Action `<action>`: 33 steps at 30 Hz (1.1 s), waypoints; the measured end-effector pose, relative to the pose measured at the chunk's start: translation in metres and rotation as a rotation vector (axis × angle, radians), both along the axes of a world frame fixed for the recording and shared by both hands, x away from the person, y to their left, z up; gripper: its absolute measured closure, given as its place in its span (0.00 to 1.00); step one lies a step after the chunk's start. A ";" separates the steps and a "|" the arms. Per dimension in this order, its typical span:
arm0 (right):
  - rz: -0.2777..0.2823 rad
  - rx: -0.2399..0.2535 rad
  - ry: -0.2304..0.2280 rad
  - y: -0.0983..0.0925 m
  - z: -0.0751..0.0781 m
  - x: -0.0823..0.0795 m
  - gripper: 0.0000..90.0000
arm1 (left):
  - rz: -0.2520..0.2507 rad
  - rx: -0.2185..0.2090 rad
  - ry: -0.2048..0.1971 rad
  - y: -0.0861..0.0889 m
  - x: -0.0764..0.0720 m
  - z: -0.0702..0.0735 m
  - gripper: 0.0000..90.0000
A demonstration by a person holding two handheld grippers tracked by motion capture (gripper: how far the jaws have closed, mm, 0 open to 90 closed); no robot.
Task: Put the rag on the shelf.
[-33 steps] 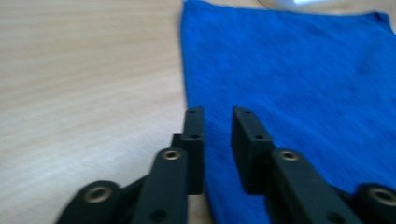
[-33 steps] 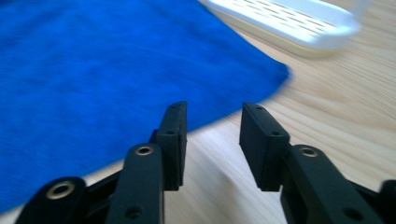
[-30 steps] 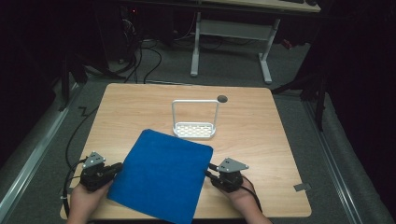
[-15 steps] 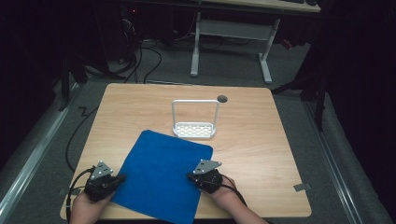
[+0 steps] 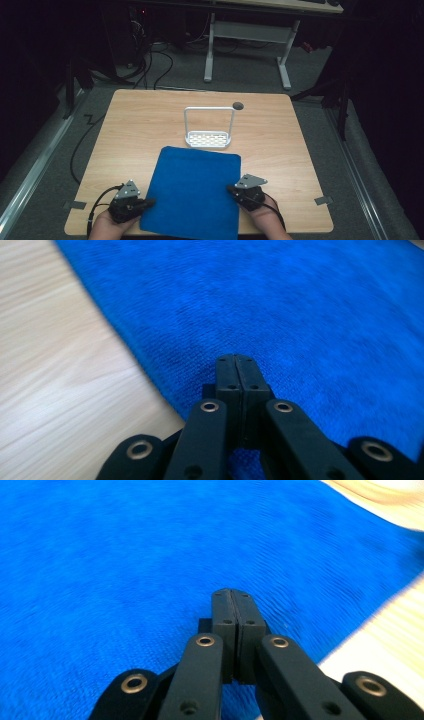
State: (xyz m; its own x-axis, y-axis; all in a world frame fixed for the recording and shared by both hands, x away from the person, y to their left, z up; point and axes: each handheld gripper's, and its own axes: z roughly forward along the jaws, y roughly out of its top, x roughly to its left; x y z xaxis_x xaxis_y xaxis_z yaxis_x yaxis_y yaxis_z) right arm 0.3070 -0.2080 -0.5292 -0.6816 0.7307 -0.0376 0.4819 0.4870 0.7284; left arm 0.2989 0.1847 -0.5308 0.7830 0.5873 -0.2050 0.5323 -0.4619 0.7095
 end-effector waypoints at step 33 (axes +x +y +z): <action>-0.146 0.063 -0.058 -0.035 0.009 0.011 0.85 | 0.257 -0.118 -0.159 0.017 0.001 0.006 0.62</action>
State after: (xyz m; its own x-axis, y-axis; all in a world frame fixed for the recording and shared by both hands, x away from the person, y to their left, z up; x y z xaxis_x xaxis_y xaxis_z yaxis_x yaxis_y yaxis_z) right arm 0.3182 -0.2432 -0.5200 -0.5659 0.8241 -0.0254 0.5002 0.3676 0.7840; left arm 0.2998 0.2020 -0.5246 0.6398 0.7494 -0.1705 0.4992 -0.2366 0.8335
